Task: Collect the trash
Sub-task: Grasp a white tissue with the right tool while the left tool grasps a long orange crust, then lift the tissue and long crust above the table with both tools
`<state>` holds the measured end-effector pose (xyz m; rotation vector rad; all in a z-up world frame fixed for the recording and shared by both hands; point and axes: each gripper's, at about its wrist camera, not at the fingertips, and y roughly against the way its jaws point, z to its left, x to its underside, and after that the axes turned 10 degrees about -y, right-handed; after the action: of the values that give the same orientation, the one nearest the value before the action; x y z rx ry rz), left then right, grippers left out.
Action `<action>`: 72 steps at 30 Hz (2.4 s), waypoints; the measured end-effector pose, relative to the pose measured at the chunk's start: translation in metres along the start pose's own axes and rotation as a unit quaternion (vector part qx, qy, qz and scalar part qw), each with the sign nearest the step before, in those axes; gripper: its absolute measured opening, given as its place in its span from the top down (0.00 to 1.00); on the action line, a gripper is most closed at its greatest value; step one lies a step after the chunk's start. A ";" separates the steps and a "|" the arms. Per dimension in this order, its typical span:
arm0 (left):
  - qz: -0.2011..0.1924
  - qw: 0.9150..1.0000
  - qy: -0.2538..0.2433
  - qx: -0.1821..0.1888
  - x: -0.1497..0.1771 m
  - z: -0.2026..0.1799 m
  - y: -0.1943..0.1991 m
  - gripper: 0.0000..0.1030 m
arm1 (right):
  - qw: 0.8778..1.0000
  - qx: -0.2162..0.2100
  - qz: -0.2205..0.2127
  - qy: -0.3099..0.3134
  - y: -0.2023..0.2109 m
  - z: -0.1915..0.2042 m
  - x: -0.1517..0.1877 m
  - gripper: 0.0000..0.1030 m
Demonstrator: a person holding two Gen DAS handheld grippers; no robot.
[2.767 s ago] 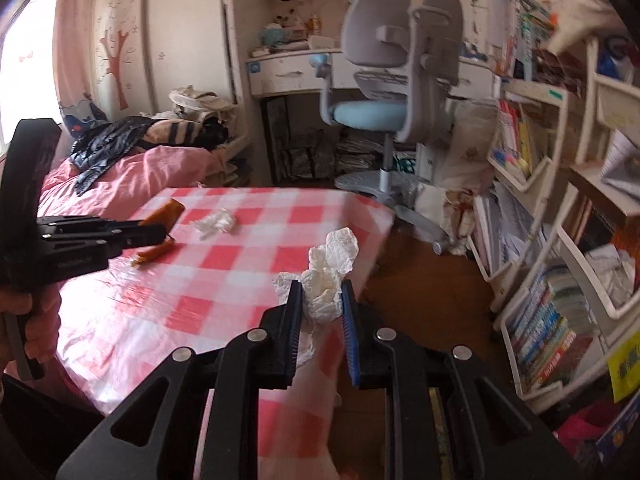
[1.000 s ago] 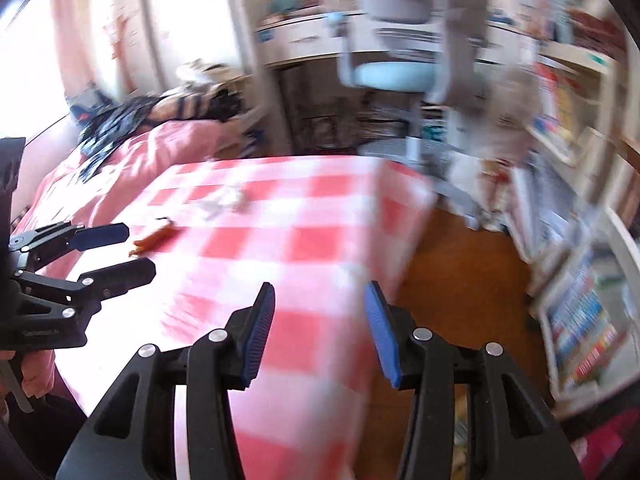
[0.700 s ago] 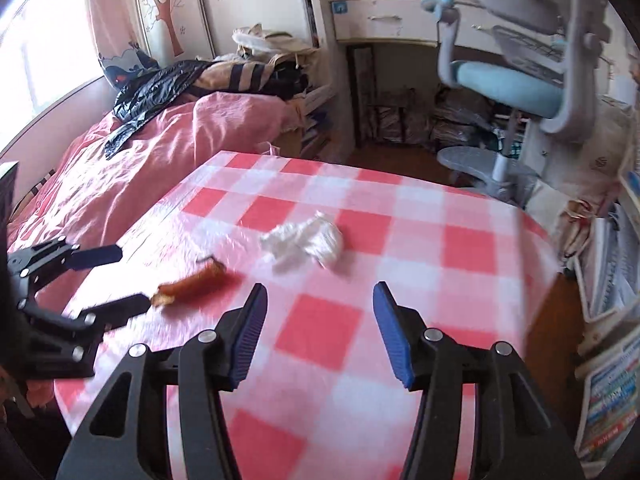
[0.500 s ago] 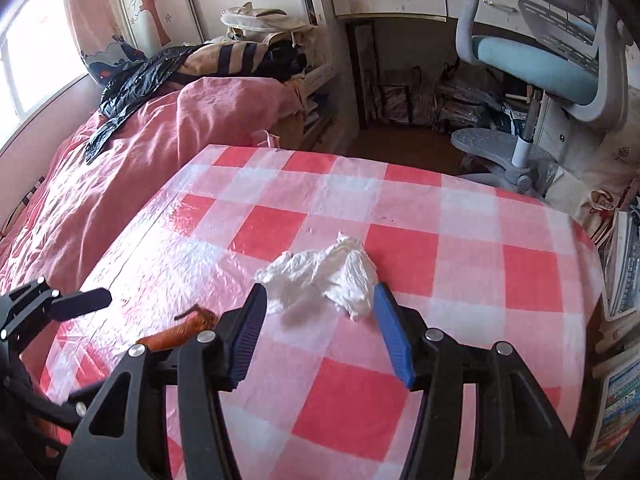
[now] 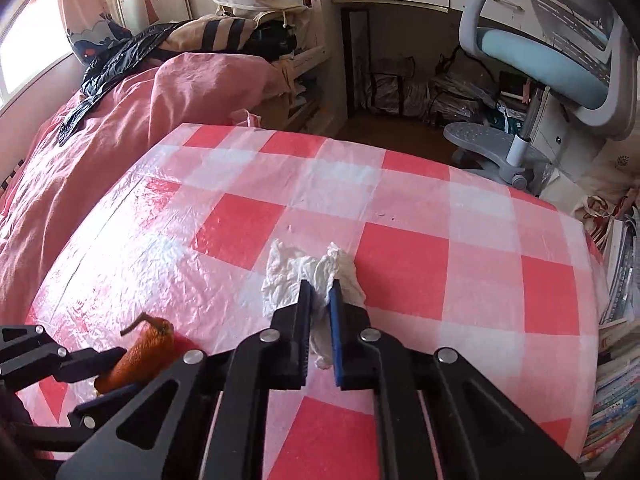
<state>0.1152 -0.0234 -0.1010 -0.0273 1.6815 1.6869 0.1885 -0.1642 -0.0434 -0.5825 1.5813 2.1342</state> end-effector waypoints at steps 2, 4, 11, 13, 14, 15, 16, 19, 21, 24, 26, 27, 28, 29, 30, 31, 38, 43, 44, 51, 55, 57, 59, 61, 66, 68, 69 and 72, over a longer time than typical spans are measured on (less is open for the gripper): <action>-0.002 1.000 0.009 0.016 0.001 0.001 0.004 0.81 | 1.000 -0.003 -0.007 -0.004 0.011 -0.003 0.003 0.94; -0.010 0.999 0.020 0.027 0.002 0.002 0.012 0.83 | 1.000 -0.013 -0.023 -0.016 0.031 -0.006 0.008 0.94; -0.077 0.993 0.058 0.064 0.008 0.003 0.071 0.83 | 0.994 -0.047 -0.075 -0.061 0.115 -0.015 0.034 0.94; -0.099 0.990 0.069 0.072 0.013 0.002 0.093 0.83 | 0.993 -0.051 -0.092 -0.063 0.137 -0.013 0.044 0.94; -0.109 0.989 0.074 0.072 0.016 0.001 0.103 0.83 | 0.991 -0.053 -0.100 -0.065 0.149 -0.013 0.050 0.94; -0.118 0.987 0.080 0.073 0.020 0.000 0.113 0.83 | 0.990 -0.055 -0.108 -0.071 0.161 -0.014 0.056 0.94; -0.125 0.986 0.086 0.072 0.024 -0.001 0.121 0.83 | 0.988 -0.060 -0.117 -0.079 0.173 -0.014 0.062 0.94; -0.139 0.983 0.097 0.066 0.038 -0.007 0.142 0.83 | 0.981 -0.072 -0.147 -0.101 0.200 -0.012 0.078 0.94; -0.146 0.981 0.106 0.071 0.049 -0.011 0.156 0.83 | 0.979 -0.076 -0.159 -0.105 0.211 -0.009 0.090 0.94; -0.159 0.981 0.095 0.061 0.055 -0.017 0.171 0.83 | 0.977 -0.083 -0.169 -0.095 0.217 -0.003 0.097 0.94; -0.166 0.981 0.089 0.054 0.057 -0.019 0.178 0.83 | 0.977 -0.085 -0.178 -0.083 0.219 0.001 0.098 0.94; -0.170 0.980 0.086 0.050 0.058 -0.019 0.180 0.83 | 0.977 -0.085 -0.183 -0.076 0.219 0.004 0.098 0.94; -0.172 0.980 0.084 0.046 0.058 -0.019 0.182 0.83 | 0.976 -0.083 -0.187 -0.068 0.220 0.006 0.098 0.94; -0.173 0.981 0.083 0.041 0.057 -0.018 0.183 0.83 | 0.977 -0.080 -0.190 -0.060 0.218 0.009 0.096 0.94; -0.173 0.981 0.083 0.037 0.056 -0.016 0.183 0.83 | 0.977 -0.078 -0.192 -0.054 0.218 0.012 0.096 0.94; -0.174 0.981 0.084 0.033 0.055 -0.013 0.183 0.83 | 0.977 -0.076 -0.194 -0.047 0.219 0.013 0.098 0.94; -0.183 0.980 0.079 0.010 0.053 -0.002 0.191 0.83 | 0.978 -0.074 -0.194 -0.017 0.214 0.027 0.098 0.94; -0.185 0.979 0.080 0.003 0.052 0.003 0.193 0.83 | 0.979 -0.074 -0.192 -0.010 0.212 0.031 0.099 0.94; -0.185 0.979 0.081 0.003 0.052 0.003 0.193 0.83 | 0.979 -0.074 -0.192 -0.009 0.212 0.032 0.099 0.94; -0.188 0.979 0.077 -0.002 0.053 0.002 0.194 0.83 | 0.979 -0.074 -0.192 -0.004 0.212 0.034 0.099 0.94; -0.189 0.979 0.077 -0.005 0.052 0.002 0.195 0.83 | 0.978 -0.074 -0.194 -0.003 0.212 0.036 0.100 0.94; -0.189 0.979 0.077 -0.004 0.052 0.002 0.195 0.83 | 0.978 -0.074 -0.194 -0.002 0.213 0.036 0.099 0.93; -0.188 0.979 0.076 -0.004 0.052 0.001 0.195 0.83 | 0.978 -0.074 -0.194 0.000 0.213 0.037 0.099 0.93; -0.188 0.979 0.076 -0.005 0.052 0.001 0.195 0.83 | 0.978 -0.074 -0.195 0.003 0.213 0.038 0.099 0.93; -0.188 0.979 0.073 -0.008 0.050 0.002 0.196 0.83 | 0.978 -0.074 -0.196 0.004 0.214 0.039 0.099 0.93; -0.189 0.979 0.073 -0.008 0.050 0.002 0.195 0.83 | 0.978 -0.074 -0.196 0.004 0.214 0.039 0.099 0.93; -0.188 0.979 0.073 -0.008 0.050 0.002 0.195 0.83 | 0.978 -0.074 -0.197 0.004 0.215 0.039 0.099 0.93; -0.189 0.979 0.072 -0.008 0.050 0.002 0.195 0.83 | 0.977 -0.076 -0.199 0.002 0.216 0.038 0.099 0.93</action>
<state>-0.0186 0.0283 0.0409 -0.4584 1.6427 1.4379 -0.0167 -0.1767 0.0810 -0.8733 1.1865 1.9538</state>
